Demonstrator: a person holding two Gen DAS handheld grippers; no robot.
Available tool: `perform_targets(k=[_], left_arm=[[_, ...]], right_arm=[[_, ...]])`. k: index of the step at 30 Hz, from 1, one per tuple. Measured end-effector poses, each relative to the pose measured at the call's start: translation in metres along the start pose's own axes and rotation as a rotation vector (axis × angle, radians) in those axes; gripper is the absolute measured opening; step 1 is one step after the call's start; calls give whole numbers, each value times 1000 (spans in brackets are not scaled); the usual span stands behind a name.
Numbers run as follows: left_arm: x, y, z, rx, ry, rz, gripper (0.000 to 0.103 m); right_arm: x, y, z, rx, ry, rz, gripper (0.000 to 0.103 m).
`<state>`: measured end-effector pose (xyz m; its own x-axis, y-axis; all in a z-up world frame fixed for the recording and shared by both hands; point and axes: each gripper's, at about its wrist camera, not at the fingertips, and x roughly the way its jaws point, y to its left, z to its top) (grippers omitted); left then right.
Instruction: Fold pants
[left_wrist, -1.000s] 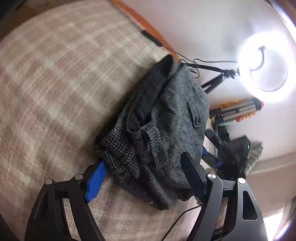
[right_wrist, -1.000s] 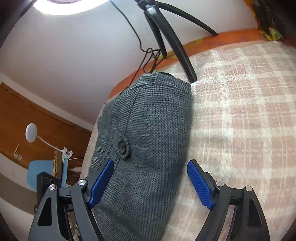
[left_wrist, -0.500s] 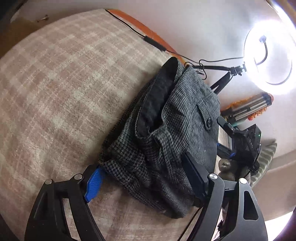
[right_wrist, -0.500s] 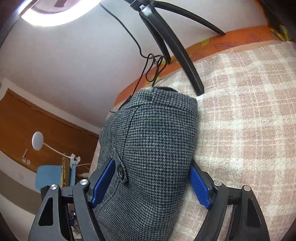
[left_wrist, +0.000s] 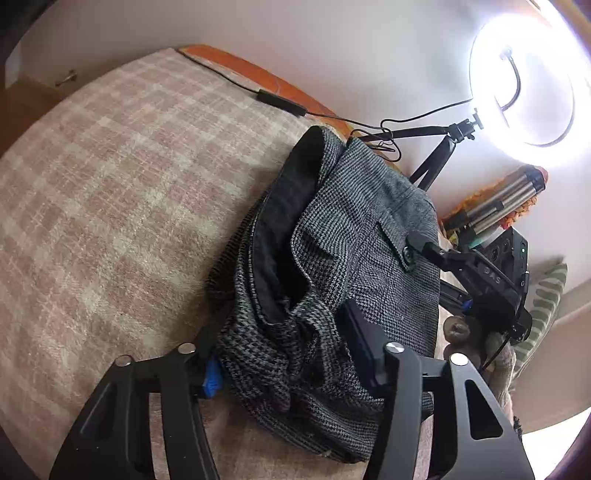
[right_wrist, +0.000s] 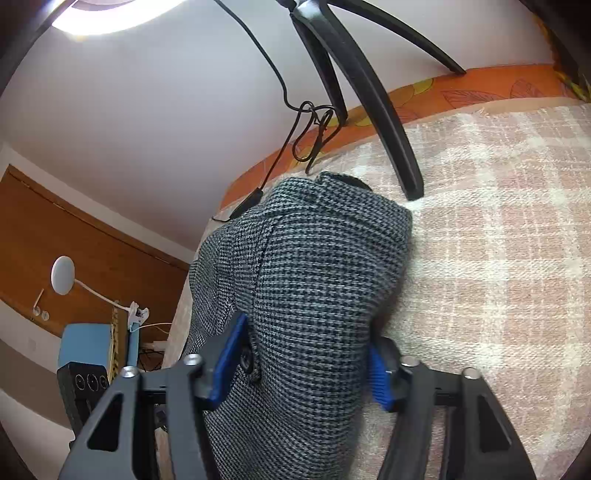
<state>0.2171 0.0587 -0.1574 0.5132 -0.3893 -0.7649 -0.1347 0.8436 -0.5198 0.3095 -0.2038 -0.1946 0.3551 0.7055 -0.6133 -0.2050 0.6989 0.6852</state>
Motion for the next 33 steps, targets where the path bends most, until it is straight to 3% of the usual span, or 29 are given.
perform_targets(k=[4,12,21,33], left_arm=[[-6,-9,-1,69,-36,24,35],[-11,-16,0,120,-71,26,28],[-31,-26,-6,197,-129,6,24],[-52,-54,-13,239,-168,-53,24]], right_arm=[[-3,4,0,-15,-12,-39,34],[-9,50,-4,-193,-43,-212,22],[-19,96,-11,-361,-92,-313,18],[-61,132,-20,-472,-152,-361,18]])
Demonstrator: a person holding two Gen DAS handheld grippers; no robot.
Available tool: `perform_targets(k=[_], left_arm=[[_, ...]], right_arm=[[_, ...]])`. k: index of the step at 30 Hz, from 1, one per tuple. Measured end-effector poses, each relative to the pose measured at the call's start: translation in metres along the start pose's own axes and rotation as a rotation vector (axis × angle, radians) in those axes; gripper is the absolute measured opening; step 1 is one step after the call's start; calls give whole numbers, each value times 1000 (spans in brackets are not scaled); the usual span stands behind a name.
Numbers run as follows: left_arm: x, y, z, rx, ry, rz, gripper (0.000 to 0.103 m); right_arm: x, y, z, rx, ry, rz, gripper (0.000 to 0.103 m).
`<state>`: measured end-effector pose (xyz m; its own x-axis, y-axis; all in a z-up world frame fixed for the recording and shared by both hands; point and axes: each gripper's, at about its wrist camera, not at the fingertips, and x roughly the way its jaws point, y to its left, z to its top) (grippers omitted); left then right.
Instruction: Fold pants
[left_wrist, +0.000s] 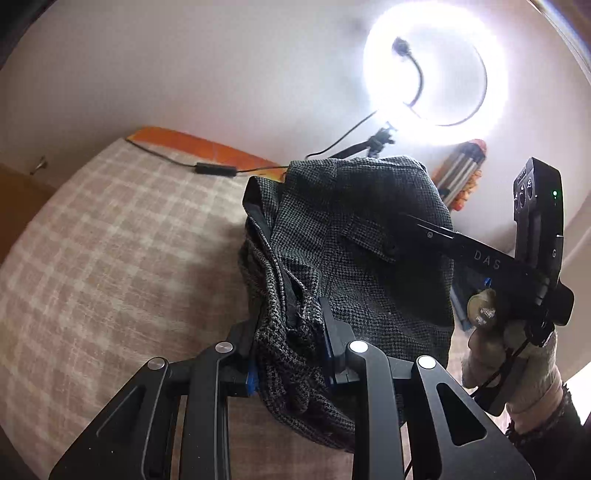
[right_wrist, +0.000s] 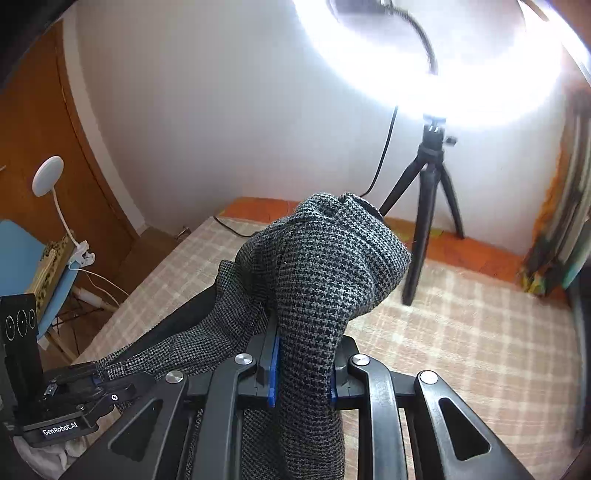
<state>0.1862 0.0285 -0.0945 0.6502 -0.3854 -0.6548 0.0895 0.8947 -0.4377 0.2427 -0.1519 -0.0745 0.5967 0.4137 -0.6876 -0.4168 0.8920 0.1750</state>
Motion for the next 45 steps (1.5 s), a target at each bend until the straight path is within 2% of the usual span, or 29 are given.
perform_targets(k=[11,18,33,45], left_arm=[[-10,-62,-7,84,-54,-74,24],[0,-113,-8,130,-61,-140,24],[51,-256,-8,268,-56,-284,24],[101,-335,-9,330,-46,-316,24]], right_arm=[[-64,-13,3,-34,-50,-67,18],[-118,-41,3,-38,-90,-122,18],[-228,-167,-8,52,-166,-286,17],[-266,-246,-5,80,-172,-370,17]])
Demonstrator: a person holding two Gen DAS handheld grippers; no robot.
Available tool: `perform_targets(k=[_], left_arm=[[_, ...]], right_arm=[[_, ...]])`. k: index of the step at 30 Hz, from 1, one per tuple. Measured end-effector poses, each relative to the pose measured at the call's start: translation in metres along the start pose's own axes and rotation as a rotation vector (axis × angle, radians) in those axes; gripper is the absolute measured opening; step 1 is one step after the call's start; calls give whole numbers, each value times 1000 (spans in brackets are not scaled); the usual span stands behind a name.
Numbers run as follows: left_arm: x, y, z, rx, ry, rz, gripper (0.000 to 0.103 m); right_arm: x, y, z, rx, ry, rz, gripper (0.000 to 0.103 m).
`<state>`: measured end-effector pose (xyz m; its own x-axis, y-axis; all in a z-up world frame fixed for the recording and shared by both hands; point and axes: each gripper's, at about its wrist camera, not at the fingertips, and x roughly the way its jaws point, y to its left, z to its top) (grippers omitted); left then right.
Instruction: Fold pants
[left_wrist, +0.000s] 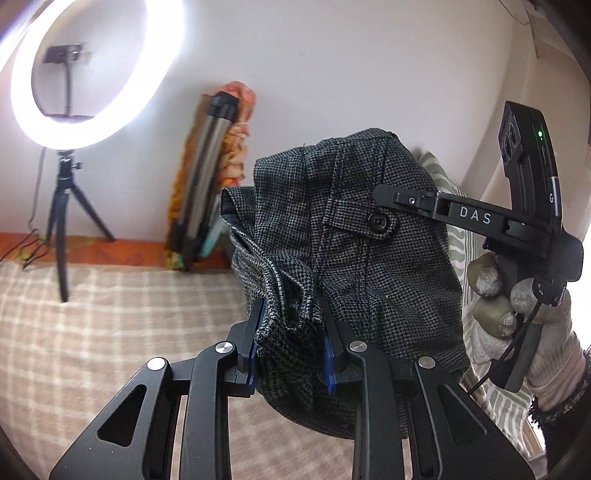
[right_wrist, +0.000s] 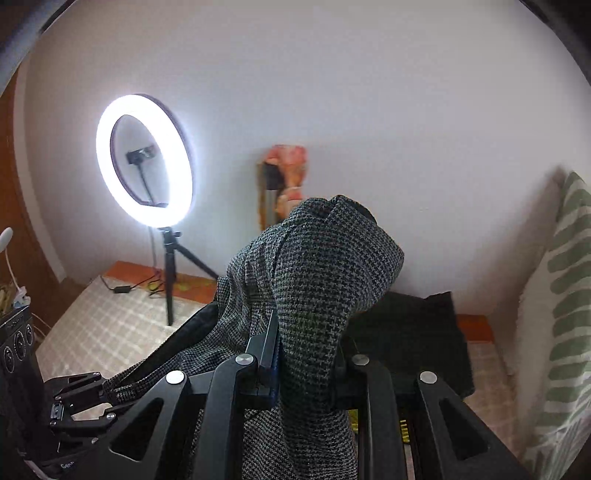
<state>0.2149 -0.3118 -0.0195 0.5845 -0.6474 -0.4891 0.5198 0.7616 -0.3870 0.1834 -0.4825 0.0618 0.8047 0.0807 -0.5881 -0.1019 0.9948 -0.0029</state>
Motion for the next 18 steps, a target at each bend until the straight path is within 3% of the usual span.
perform_targets(k=[10,18], left_arm=[[69,-26,17,22,0,-6,24],[128,-29,20,9,21,8,24]], right_arm=[[31,-62,20,-40,12,-43,17],[78,-94,26,-65,45,-56,17]])
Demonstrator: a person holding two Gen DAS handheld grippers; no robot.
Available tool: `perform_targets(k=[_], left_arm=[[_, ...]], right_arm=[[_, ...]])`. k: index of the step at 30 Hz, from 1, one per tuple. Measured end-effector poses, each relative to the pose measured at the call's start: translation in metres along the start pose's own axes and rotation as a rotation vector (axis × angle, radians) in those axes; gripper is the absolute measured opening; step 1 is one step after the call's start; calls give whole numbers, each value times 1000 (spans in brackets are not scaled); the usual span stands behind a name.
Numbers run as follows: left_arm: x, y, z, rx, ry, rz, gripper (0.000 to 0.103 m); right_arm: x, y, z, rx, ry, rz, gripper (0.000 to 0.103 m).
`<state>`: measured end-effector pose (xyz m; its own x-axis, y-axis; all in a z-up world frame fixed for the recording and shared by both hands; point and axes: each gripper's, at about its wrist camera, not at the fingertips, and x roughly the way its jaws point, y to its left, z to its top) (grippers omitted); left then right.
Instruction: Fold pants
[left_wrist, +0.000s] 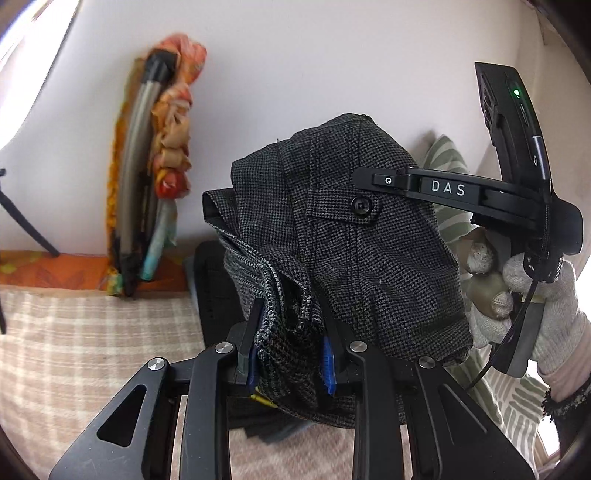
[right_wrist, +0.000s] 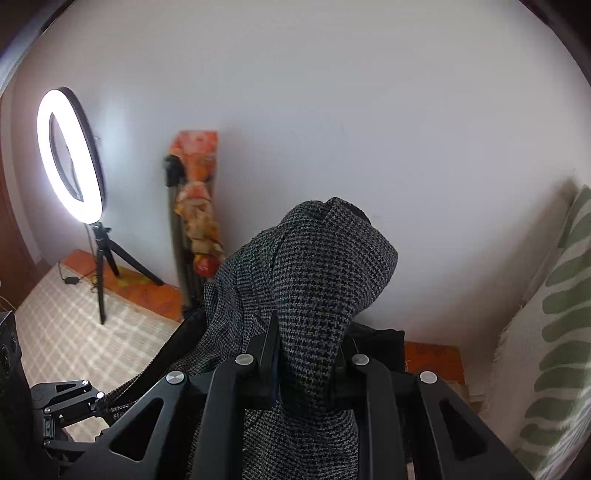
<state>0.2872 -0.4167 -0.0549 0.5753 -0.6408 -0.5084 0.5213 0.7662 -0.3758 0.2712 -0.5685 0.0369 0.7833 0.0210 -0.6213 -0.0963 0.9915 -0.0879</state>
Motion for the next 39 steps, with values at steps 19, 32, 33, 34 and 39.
perform_targets(k=[19,32,33,34,39], left_arm=[[52,-13,-27,22,83,65,30],[12,-2,-11,35,20,121,58],[7,-1,-11,40,20,122,58],[2,-1,-11,42,19,122,58],[-19,5,-9,43,7,129,59]], right_arm=[[99,-62,-32,75,161,-54,44],[55,-76,-25,138,91,-242,88],[50,-75,-26,146,86,-244,88],[46,-76,-25,152,82,-242,88],[22,-66,-27,180,68,-237,88]])
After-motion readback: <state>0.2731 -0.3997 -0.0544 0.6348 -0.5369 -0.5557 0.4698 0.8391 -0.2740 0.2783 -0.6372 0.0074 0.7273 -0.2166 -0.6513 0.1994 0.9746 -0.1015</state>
